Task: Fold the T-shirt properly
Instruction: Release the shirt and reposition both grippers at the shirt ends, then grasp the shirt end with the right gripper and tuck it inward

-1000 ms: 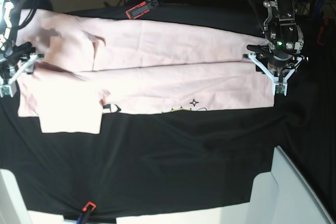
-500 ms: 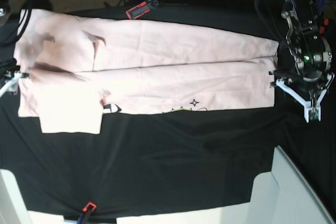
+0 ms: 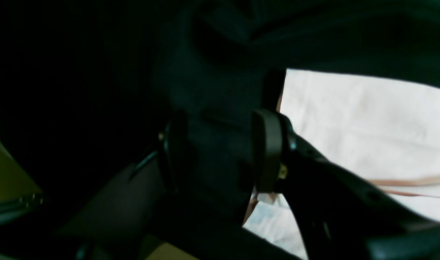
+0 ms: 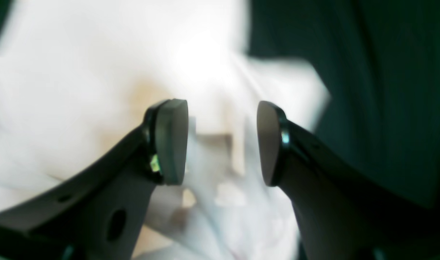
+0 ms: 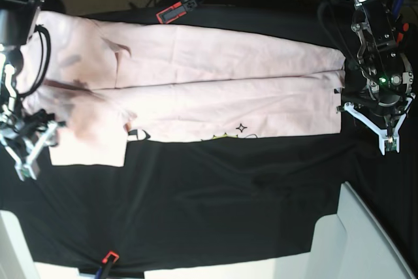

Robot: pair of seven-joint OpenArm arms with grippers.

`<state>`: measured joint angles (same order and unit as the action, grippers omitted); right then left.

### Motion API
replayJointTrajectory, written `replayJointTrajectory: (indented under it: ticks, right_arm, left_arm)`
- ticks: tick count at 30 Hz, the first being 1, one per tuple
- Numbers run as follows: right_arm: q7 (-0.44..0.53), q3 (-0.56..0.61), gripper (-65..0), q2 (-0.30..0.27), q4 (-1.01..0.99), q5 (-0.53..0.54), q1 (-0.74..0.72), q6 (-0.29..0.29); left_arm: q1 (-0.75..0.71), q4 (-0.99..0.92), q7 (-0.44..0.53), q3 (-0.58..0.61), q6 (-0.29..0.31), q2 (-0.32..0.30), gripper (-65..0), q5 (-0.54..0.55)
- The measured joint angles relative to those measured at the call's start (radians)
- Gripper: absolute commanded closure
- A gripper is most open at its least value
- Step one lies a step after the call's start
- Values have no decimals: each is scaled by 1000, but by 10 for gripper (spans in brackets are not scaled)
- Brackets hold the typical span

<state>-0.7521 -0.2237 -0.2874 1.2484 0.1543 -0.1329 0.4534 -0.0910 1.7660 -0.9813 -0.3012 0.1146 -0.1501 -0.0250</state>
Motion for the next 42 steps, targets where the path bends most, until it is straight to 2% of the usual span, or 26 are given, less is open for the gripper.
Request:
replayJointTrajectory:
  ticks: [3,6,8,11,13,16,21,26,27,34,35,40,42]
  right_arm:
    - [29,59,-297,2,-79,3,-55,2]
    - [63,83,-299,-10,-255,-13,-146,-10]
    - [137,110,-299,-25,-390,-32,-217,-1]
    - [282,147,-303,-34,-586,-138,-304,-10]
    - [361,147,-341,-35,-686,-186,-339,-4]
    - [410,146,-402,-37,-817,-256,-395,-5]
    - [518,146,-400,-56,-919,-262,-452,-9]
    - [525,146,-393,-17,-939,-263,-438,-5]
    - [522,146,-371,-16,-939,-264,-441,2]
    - [523,146,-93,-5,-939,-266,-443,-5]
    - [523,146,-71,-5,-939,-266,-443,-5]
    - [522,146,-52,-6,-937,-266,-442,-1]
    - [522,146,-17,-6,-937,-266,-442,-1]
  left_arm:
    - [0,-7,3,1,0,-14,-282,5]
    - [-2,-30,1,-3,-2,-17,-282,-5]
    - [-6,-31,2,0,-1,-13,-280,-2]
    - [-16,-30,3,0,-1,-11,-280,2]
    - [-25,-30,2,-1,-1,-14,-280,-1]
    - [-28,-30,1,-2,-1,-14,-280,-1]
    - [-25,-30,2,0,-1,-13,-280,-1]
    - [-23,-30,2,0,-1,-8,-280,0]
    - [-23,-31,2,0,-1,-8,-280,-1]
    - [-24,-31,2,0,-1,-8,-280,0]
    - [-24,-31,2,0,-1,-9,-280,-1]
    - [-23,-32,2,0,-1,-8,-280,0]
    - [-23,-32,2,0,-1,-8,-280,-1]
